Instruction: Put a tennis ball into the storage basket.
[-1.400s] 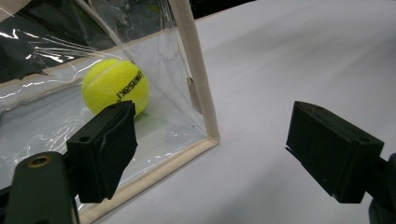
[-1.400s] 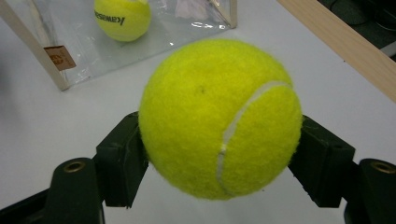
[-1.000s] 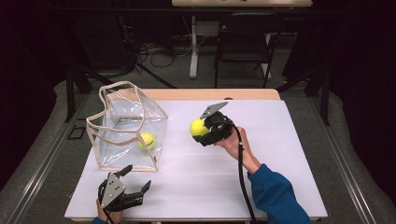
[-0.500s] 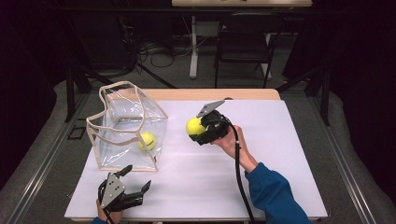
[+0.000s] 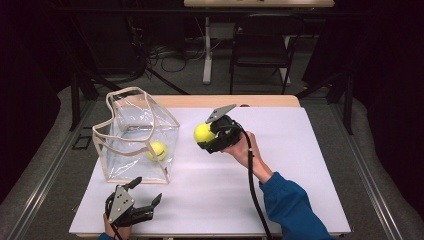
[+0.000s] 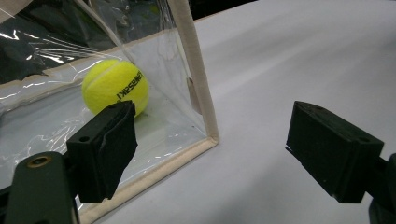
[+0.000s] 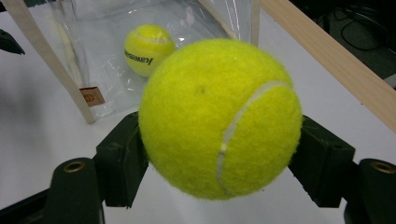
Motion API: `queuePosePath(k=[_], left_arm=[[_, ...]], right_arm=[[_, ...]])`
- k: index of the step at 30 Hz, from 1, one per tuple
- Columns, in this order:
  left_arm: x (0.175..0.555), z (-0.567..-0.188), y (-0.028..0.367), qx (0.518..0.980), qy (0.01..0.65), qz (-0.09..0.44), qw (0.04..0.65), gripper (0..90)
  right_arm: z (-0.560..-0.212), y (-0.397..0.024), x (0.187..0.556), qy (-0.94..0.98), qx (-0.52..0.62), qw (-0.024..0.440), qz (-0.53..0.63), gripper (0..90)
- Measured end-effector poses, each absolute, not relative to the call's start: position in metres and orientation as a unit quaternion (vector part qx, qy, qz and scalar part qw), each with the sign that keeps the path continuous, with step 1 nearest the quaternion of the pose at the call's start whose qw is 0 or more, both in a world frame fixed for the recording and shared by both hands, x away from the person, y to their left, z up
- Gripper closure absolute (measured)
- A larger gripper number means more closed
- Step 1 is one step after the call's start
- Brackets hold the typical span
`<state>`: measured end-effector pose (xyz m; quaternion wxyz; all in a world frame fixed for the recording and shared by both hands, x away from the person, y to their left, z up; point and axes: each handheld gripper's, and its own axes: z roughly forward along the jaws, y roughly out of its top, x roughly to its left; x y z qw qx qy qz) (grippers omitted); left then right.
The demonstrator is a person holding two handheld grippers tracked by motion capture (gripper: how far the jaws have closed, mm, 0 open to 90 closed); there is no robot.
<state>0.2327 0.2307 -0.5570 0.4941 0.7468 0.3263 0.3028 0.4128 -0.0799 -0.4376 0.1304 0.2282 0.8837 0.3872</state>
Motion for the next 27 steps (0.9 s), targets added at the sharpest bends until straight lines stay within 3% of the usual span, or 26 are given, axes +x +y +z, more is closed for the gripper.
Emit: queuePosePath(k=[27], left_arm=[[0.233, -0.5573, 0.2309, 0.746, 0.329, 0.302, 0.494, 16.2]], right_arm=[[-0.4292, -0.0725, 0.4176, 0.878, 0.227, 0.125, 0.402, 26.6]])
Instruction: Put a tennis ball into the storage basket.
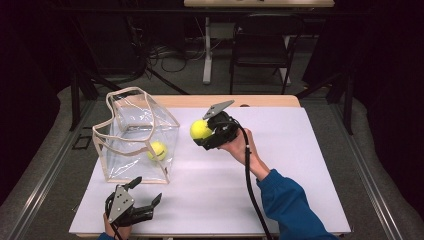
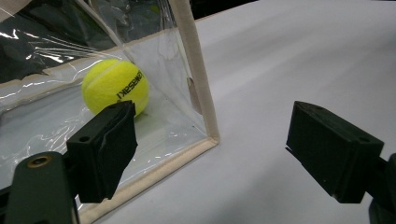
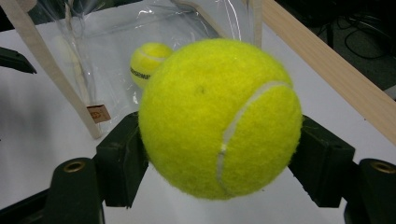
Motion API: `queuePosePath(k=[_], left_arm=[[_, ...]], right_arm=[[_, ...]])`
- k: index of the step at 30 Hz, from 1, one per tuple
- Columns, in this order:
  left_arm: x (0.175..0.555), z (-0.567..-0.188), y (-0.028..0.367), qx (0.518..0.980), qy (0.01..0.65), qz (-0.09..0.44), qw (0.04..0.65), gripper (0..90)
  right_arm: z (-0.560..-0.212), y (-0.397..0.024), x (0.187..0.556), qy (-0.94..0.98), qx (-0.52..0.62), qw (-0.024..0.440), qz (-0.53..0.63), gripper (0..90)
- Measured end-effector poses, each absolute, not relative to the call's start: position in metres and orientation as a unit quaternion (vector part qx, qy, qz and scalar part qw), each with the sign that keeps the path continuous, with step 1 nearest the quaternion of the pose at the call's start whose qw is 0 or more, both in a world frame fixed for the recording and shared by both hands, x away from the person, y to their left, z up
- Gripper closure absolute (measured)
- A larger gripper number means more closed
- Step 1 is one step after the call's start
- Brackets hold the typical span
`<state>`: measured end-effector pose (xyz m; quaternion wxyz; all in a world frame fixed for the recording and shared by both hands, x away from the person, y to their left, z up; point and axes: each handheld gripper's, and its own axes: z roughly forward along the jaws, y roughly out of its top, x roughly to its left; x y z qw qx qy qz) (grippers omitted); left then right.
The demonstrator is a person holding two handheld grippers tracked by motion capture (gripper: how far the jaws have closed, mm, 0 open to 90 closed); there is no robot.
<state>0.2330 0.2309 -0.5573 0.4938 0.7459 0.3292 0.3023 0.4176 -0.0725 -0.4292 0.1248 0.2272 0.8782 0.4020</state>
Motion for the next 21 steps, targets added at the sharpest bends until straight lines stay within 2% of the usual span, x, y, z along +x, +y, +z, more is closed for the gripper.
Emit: queuePosePath(k=[21], left_arm=[[0.233, -0.557, 0.231, 0.745, 0.329, 0.301, 0.497, 16.2]], right_arm=[[-0.403, -0.051, 0.417, 0.863, 0.208, 0.13, 0.441, 26.5]])
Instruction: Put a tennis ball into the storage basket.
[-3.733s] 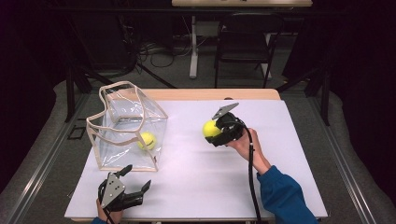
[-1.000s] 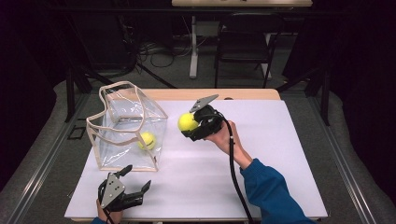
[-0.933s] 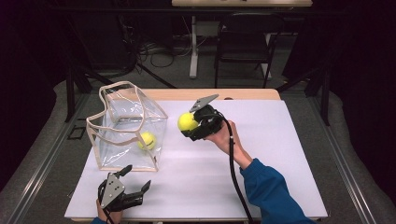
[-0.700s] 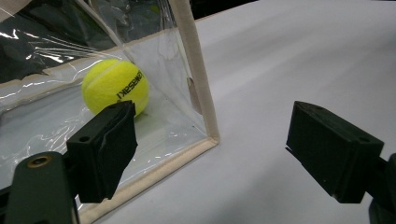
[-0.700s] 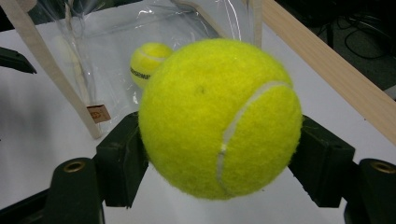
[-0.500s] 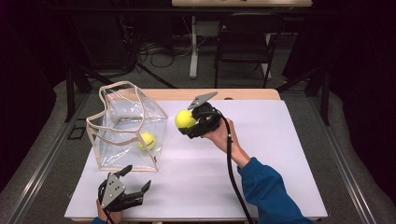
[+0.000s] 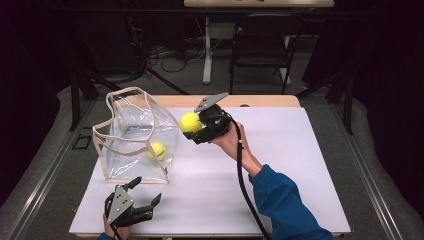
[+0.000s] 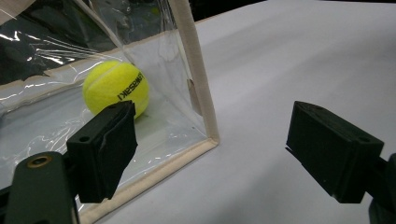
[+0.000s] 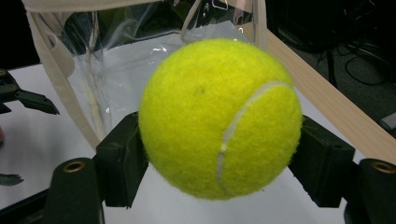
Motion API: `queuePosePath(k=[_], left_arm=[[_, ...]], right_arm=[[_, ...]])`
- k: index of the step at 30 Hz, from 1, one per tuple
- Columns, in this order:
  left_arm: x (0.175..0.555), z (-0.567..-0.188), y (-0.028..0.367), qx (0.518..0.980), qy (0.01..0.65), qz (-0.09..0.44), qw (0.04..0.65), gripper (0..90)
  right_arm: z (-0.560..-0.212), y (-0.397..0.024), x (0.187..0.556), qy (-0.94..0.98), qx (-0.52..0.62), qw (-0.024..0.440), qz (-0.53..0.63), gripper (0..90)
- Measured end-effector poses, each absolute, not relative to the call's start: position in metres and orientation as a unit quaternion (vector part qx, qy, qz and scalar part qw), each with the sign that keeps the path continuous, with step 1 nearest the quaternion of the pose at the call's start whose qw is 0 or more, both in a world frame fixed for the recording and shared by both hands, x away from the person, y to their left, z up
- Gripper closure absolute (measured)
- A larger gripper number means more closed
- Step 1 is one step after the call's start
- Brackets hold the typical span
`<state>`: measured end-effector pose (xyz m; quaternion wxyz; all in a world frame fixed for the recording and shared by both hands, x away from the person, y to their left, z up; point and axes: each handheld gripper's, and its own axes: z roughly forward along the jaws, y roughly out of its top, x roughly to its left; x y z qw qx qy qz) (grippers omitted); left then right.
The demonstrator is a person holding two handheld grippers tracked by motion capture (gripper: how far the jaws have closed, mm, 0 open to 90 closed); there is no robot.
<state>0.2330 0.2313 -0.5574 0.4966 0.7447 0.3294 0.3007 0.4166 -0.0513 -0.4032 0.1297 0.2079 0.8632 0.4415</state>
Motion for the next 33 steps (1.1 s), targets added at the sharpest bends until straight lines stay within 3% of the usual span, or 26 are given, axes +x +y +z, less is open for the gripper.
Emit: queuePosePath(k=[33], left_arm=[[0.233, -0.557, 0.231, 0.746, 0.328, 0.301, 0.495, 16.2]], right_arm=[[-0.379, -0.029, 0.417, 0.864, 0.189, 0.134, 0.446, 26.5]])
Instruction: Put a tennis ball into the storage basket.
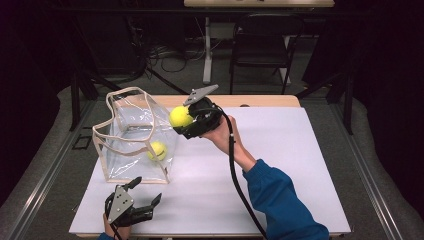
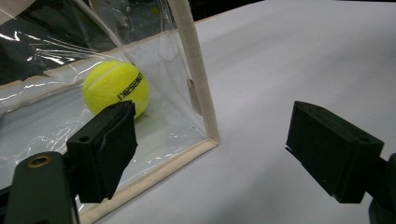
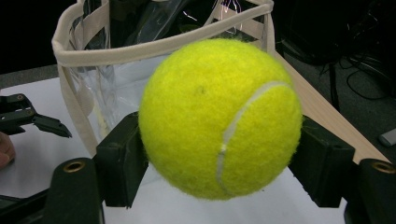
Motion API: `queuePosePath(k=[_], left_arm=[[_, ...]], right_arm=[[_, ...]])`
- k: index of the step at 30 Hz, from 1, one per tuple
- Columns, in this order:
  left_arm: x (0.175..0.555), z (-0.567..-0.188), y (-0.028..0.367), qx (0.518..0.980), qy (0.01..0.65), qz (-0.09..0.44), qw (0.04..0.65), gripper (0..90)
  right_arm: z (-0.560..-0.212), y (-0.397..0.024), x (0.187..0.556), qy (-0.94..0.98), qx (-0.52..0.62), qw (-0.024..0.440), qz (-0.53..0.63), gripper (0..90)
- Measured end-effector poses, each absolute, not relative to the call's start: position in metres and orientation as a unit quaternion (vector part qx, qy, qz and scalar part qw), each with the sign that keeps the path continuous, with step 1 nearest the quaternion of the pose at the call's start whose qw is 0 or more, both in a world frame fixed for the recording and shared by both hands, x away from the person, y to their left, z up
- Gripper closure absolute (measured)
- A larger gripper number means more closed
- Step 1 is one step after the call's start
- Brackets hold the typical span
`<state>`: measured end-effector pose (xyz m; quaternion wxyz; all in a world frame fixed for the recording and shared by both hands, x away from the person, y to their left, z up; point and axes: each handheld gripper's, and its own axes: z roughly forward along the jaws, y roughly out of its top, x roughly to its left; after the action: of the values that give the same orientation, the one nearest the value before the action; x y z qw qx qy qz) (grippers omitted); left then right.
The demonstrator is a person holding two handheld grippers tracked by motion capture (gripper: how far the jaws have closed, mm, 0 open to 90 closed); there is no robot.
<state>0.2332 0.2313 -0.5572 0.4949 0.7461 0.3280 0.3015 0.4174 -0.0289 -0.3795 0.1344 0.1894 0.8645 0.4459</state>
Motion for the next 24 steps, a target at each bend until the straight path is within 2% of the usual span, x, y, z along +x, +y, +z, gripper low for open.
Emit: queuePosePath(k=[24], left_arm=[[0.232, -0.557, 0.232, 0.745, 0.327, 0.302, 0.497, 16.2]], right_arm=[[-0.361, -0.009, 0.42, 0.866, 0.172, 0.141, 0.448, 26.5]])
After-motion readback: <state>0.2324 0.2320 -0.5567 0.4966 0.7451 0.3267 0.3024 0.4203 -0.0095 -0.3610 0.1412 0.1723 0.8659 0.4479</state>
